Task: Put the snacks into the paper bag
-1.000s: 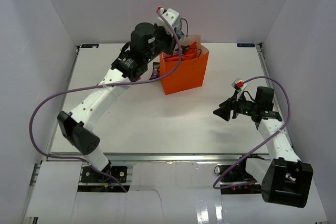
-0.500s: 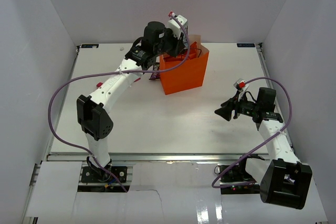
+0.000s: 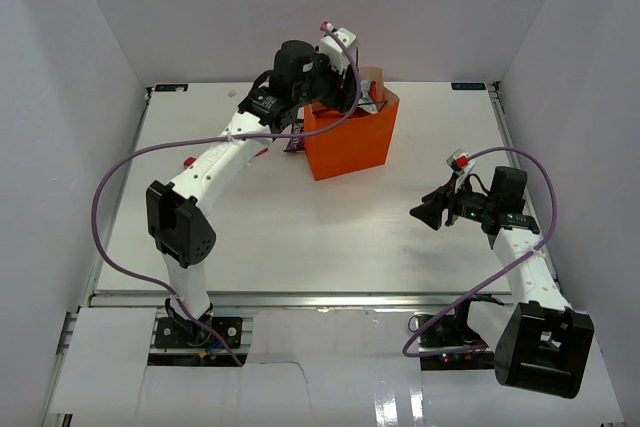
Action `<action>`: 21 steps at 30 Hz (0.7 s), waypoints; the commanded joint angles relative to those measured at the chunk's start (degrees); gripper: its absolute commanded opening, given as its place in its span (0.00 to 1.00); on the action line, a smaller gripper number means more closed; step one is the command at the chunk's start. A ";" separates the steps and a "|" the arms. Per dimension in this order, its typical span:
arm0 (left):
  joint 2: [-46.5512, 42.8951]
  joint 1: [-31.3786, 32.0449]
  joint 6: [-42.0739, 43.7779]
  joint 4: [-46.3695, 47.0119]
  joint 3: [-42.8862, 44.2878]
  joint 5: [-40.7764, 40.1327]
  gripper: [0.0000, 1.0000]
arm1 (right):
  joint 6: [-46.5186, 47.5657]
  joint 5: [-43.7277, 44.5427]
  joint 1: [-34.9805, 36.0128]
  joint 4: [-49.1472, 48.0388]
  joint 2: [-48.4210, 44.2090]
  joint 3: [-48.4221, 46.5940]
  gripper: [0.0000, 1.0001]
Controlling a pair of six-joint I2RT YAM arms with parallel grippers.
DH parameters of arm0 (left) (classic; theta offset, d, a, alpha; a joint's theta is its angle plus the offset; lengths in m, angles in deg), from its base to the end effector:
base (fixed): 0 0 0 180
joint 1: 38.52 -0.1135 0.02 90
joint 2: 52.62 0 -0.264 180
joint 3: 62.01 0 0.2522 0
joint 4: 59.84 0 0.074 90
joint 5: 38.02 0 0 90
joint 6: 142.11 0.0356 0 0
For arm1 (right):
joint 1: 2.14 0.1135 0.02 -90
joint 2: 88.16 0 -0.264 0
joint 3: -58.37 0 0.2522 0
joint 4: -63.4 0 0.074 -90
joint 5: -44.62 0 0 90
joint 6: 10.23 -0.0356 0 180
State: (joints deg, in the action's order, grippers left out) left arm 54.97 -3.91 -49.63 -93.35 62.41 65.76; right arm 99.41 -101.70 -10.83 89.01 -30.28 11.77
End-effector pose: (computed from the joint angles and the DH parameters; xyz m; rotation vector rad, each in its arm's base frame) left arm 0.3616 -0.2598 0.4070 0.7626 1.7385 -0.6090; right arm 0.2041 -0.0012 0.2315 -0.6943 1.8616 0.7615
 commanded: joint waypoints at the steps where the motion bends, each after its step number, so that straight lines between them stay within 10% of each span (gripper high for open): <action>1: -1.33 -0.24 -0.90 0.76 3.86 -3.48 0.68 | 0.22 -1.17 -0.45 -1.66 0.21 0.41 0.66; 8: -4.48 -5.42 -13.09 0.41 5.29 -9.91 0.72 | 0.22 -0.99 -0.72 -1.75 0.56 0.41 0.66; 16: -15.48 -22.91 -46.40 7.00 -23.62 -2.28 0.82 | -0.21 -0.73 -1.24 -2.72 1.44 0.76 0.66; 21: -9.61 -25.03 -41.61 7.97 -25.67 5.97 0.83 | -0.21 -0.73 -1.51 -2.72 1.70 0.76 0.66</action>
State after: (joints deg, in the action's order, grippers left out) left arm 43.50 -30.60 -89.67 -87.89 36.79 63.05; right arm 99.34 -101.68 -11.92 88.56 -28.75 11.85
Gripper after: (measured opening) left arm 0.831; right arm 0.657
